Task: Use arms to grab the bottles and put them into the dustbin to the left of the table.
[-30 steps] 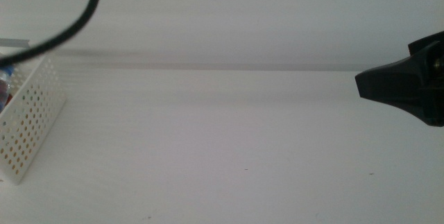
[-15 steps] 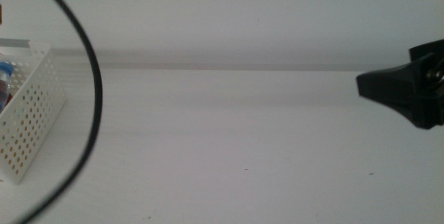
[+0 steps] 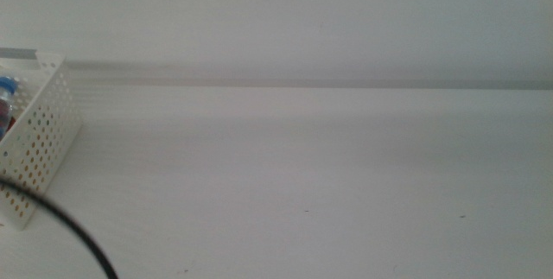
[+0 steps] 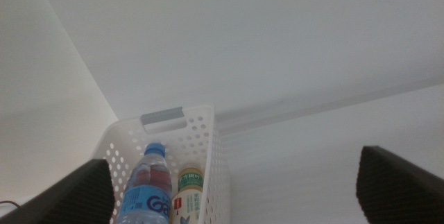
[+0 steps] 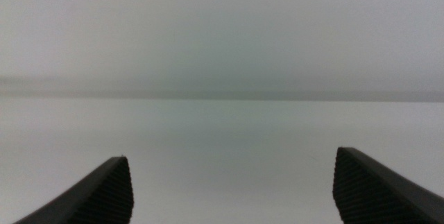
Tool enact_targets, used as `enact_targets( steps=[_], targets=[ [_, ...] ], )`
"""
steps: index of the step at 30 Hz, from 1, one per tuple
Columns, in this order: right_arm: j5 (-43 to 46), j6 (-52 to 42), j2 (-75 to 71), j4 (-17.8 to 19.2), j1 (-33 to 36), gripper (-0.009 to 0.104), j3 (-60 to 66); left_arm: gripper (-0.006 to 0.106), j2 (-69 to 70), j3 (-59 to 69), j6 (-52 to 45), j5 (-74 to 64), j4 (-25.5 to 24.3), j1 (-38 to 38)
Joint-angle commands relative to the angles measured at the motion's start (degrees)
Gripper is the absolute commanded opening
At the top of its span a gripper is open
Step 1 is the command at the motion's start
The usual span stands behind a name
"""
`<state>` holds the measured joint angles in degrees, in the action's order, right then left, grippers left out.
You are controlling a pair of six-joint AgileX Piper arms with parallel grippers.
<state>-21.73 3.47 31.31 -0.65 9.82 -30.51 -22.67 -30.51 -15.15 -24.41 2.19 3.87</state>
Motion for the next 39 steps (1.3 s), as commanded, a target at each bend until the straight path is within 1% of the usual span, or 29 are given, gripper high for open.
enact_targets(
  steps=[1,7,10,12,18,23,26,30,33,39],
  targets=[
    [4.21,-0.53,-5.03,-0.2,-0.69,0.077,5.04,0.094,4.28,4.4,0.19,2.75,0.25,-0.19],
    [4.63,-0.53,-17.1,-0.02,-0.69,0.077,14.62,0.094,12.97,15.89,0.19,6.6,1.43,3.09],
    [4.63,-0.53,-21.49,0.96,-0.69,0.077,19.02,0.094,16.63,19.84,0.19,6.84,1.43,4.65],
    [4.63,-0.53,-23.83,1.96,-0.69,0.077,21.38,0.094,19.02,22.19,0.19,7.77,1.43,5.26],
    [4.63,-0.53,-30.01,2.17,-0.69,0.077,28.15,0.094,24.8,28.16,0.19,11.75,1.59,5.26],
    [4.52,-0.53,-32.68,2.9,-0.69,0.077,31.15,0.094,24.71,32.27,0.19,14.01,5.02,5.26],
    [5.61,-0.53,-33.34,3.05,-0.96,0.077,32.52,0.094,24.71,32.73,0.19,12.24,5.79,5.26],
    [6.53,-0.53,-33.34,2.95,-2.61,0.077,32.75,0.094,24.71,32.73,0.19,13.64,5.81,5.26],
    [6.9,-0.53,-33.34,1.43,-4.48,0.077,32.75,0.094,24.71,32.73,0.19,14.16,5.81,5.26],
    [7.32,-0.53,-33.34,1.06,-5.58,0.077,32.65,0.094,24.71,32.73,0.19,14.29,5.81,5.26]
  ],
)
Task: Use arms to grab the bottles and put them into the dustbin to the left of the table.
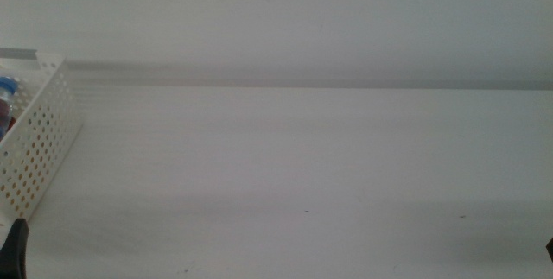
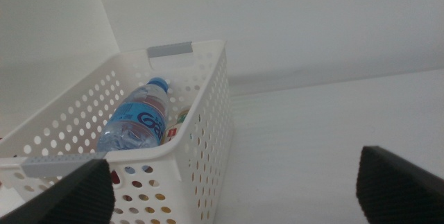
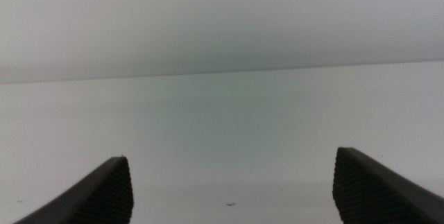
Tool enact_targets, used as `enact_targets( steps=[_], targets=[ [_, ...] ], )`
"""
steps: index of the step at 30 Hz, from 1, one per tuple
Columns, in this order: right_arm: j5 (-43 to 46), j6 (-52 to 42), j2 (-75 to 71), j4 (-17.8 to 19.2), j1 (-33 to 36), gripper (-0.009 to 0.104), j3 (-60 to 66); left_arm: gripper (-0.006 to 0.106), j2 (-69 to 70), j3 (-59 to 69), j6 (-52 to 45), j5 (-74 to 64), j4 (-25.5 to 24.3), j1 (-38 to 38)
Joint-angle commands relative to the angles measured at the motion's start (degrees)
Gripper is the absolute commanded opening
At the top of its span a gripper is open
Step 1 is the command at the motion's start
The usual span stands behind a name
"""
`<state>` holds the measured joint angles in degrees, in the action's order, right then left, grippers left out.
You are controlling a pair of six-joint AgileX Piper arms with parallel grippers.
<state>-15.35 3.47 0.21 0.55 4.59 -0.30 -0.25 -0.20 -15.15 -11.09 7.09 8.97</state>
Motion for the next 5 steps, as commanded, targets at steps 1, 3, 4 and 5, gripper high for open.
enact_targets(
  steps=[1,3,4,5],
  targets=[
    [1.3,-0.53,-2.24,-0.14,-0.34,0.077,2.44,0.094,2.29,2.42,0.19,0.97,0.91,0.16],
    [1.3,-0.53,-2.24,-0.14,-0.34,0.077,2.44,0.094,2.29,2.42,0.19,1.07,0.91,0.16],
    [1.3,-0.53,-2.24,-0.14,-0.34,0.077,2.44,0.094,2.29,2.42,0.19,1.07,0.91,0.16],
    [1.3,-0.53,-2.24,-0.14,-0.34,0.077,2.44,0.094,2.29,2.42,0.19,1.07,0.91,0.16]
  ],
)
